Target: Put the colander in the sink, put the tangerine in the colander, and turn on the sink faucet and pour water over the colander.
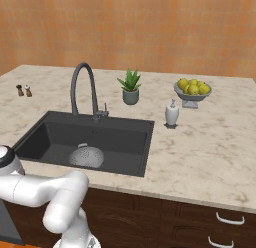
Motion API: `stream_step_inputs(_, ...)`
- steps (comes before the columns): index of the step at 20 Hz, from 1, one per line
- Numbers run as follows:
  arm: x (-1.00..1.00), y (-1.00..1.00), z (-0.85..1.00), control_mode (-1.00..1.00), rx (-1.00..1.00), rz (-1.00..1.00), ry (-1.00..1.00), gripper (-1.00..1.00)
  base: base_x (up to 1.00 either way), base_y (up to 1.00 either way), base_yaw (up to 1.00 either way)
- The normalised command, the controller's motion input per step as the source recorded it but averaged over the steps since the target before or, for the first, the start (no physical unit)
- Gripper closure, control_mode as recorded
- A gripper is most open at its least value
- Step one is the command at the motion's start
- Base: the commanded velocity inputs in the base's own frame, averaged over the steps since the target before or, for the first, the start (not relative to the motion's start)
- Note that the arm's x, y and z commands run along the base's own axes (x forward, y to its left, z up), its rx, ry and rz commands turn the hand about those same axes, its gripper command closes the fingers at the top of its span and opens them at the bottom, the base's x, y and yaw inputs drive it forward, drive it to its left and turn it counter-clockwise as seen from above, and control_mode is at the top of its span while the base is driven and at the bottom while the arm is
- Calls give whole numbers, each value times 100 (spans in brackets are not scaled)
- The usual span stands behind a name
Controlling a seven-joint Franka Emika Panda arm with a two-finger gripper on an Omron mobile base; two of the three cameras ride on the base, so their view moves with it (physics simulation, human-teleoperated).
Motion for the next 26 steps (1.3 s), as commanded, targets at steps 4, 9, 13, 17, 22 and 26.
stream_step_inputs(4, -14, -39, 0, -100, 0, 0, 0, 100, 0, 0, 0)
stream_step_inputs(9, -27, -65, 0, -100, 0, -5, -1, 100, 0, 0, 0)
stream_step_inputs(13, -27, -87, 0, -100, 0, -17, -20, 100, 0, 0, 0)
stream_step_inputs(17, -19, -86, -3, -100, 0, -24, -24, 100, 0, 0, 0)
stream_step_inputs(22, -3, -95, 0, -100, 1, -26, -13, 100, 0, 0, 0)
stream_step_inputs(26, -4, -100, 11, -100, 7, -15, 0, 100, 0, 0, 0)
